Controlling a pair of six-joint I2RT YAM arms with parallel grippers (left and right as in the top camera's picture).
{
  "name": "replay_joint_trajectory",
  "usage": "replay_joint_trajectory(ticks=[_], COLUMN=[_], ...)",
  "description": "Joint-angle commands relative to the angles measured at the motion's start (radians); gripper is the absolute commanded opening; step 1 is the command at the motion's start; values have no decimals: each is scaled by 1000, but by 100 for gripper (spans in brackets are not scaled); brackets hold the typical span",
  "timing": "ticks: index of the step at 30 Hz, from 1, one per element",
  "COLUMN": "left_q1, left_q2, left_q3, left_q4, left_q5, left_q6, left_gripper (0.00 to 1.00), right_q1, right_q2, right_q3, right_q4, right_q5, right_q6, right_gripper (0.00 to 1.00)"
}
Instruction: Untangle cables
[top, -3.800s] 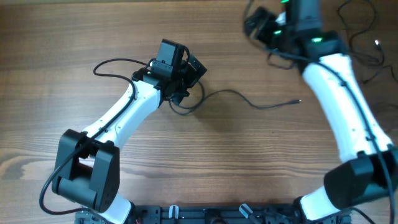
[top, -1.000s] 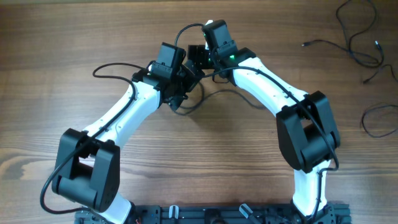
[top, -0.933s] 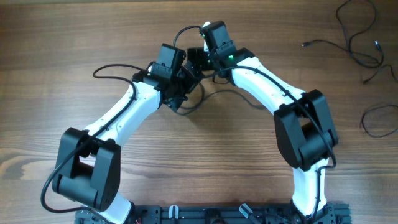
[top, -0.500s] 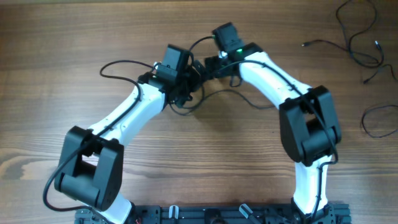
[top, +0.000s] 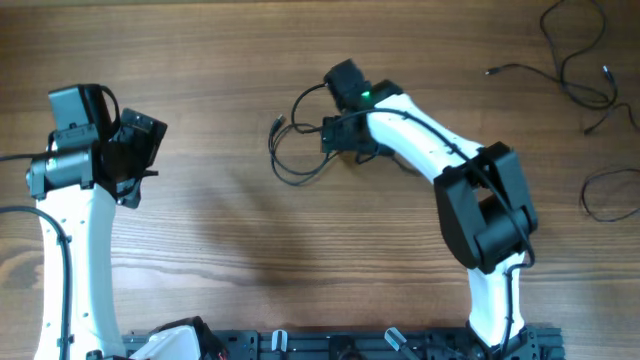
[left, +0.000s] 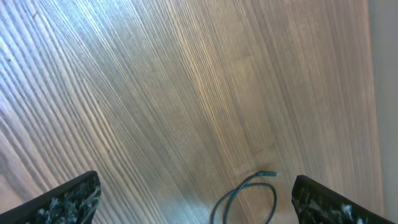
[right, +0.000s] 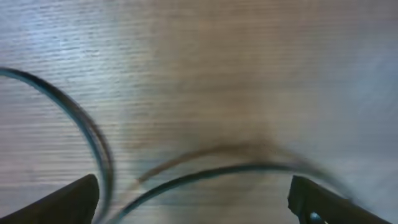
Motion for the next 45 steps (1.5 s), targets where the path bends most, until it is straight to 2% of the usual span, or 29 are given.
replay_joint_trajectory(ticks=[1,2,3,5,8,9,12,15,20,21,22,24,26,27,28,31,33,34,37,39,42,45], left_q1=[6,6,6,6,6,6,6,6,6,6,6,6,6,6,6,6,6,6,6,6,6,6], left_q2=[-8,-8,-8,-8,-8,-8,-8,-8,-8,-8,-8,-8,-8,-8,-8,-8,-8,-8,-8,-8,-8,-8], left_q3=[6,6,6,6,6,6,6,6,6,6,6,6,6,6,6,6,6,6,6,6,6,6], left_q4=[-3,-2,-2,-2,-2,-2,-2,-2,-2,-3,-2,-2,-2,-2,-3,-2,-2,-2,-2,-2,-2,-2], left_q5=[-14,-14,-14,-14,-14,-14,-14,-14,-14,-14,-14,-14,-14,-14,-14,-14,-14,-14,-14,-14,-14,-14], left_q6=[19,19,19,19,19,19,19,19,19,19,19,19,19,19,19,19,19,19,19,19,19,19], left_gripper=[100,100,100,100,100,100,100,100,100,100,100,100,100,100,100,100,100,100,100,100,100,100], right_q1=[92,122,143,169,179,179,179,179,194,199,201,195,153,101,80,-10,-66,-99,-163,-207,-317,-459], right_q2=[-34,-30,-26,-17,8,20,36,39,65,72,73,72,49,5,-16,-141,-243,-299,-383,-386,-369,-328], right_q3=[-2,-2,-3,-8,-17,-18,-18,-18,-50,-50,-50,-46,-7,52,76,200,283,305,311,311,310,303], right_q4=[-21,-19,-19,-19,-22,-17,2,-2,42,50,48,47,-6,-89,-103,-104,-46,26,196,266,272,276], right_q5=[37,37,50,113,185,185,147,144,108,92,92,93,125,174,180,132,108,24,-106,-80,-51,-51], right_q6=[380,446,486,516,594,649,658,583,583,583,580,537,415,275,204,-200,-372,-430,-523,-563,-562,-658], right_gripper=[100,100,91,81,76,69,53,49,45,32,5,5,4,4,4,4,4,5,5,4,4,4])
